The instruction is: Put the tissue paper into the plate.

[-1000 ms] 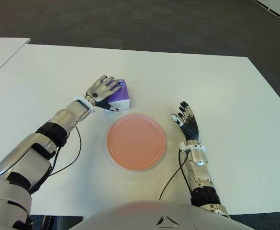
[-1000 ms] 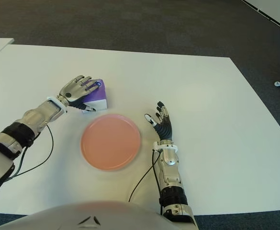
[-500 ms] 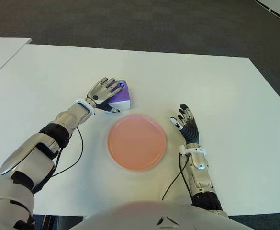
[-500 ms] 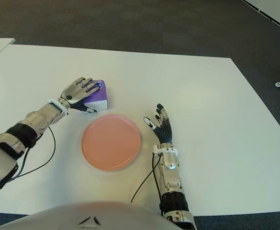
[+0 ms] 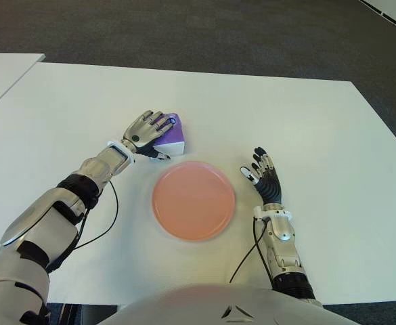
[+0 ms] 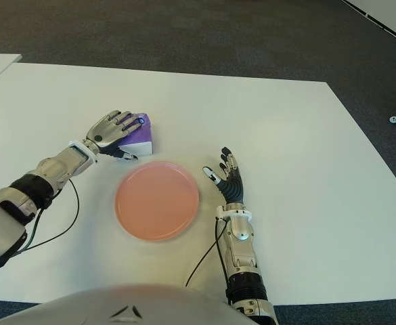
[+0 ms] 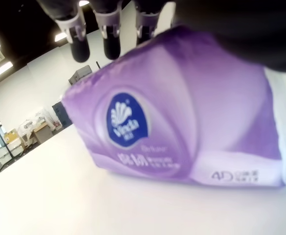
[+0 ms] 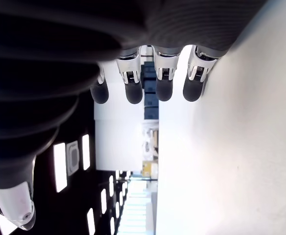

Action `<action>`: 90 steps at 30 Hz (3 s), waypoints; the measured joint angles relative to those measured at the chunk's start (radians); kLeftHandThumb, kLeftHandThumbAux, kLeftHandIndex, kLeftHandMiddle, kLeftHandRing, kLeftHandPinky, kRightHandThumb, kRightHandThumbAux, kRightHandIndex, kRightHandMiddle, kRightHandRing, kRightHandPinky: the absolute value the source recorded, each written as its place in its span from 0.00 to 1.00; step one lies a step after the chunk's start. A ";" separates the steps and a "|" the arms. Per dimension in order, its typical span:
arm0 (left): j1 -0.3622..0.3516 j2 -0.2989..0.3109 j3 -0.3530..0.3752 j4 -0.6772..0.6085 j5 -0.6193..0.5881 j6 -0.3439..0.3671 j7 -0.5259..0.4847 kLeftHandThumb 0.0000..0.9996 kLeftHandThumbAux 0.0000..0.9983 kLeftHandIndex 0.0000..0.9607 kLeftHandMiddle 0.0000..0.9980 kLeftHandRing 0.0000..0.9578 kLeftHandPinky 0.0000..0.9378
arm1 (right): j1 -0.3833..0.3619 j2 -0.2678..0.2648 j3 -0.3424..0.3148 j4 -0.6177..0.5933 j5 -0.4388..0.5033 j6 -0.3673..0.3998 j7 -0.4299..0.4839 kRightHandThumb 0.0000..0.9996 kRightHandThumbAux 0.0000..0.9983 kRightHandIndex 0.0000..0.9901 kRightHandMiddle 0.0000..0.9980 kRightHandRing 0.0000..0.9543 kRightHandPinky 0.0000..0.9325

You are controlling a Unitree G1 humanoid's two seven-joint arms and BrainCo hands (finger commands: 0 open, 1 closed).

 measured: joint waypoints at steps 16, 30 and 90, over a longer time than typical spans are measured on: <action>-0.082 -0.088 -0.058 0.213 -0.009 0.024 0.072 0.02 0.16 0.00 0.00 0.00 0.00 | 0.022 0.003 0.002 -0.022 0.000 0.007 0.001 0.06 0.68 0.00 0.00 0.00 0.00; -0.106 -0.110 -0.096 0.291 -0.034 0.024 0.123 0.04 0.19 0.00 0.00 0.00 0.00 | 0.039 0.002 0.009 -0.038 0.000 0.010 0.002 0.05 0.69 0.00 0.00 0.00 0.00; -0.143 -0.152 -0.181 0.394 -0.167 -0.048 0.243 0.75 0.69 0.46 0.86 0.90 0.93 | 0.031 0.000 0.000 -0.021 0.002 0.012 0.002 0.08 0.65 0.00 0.00 0.00 0.00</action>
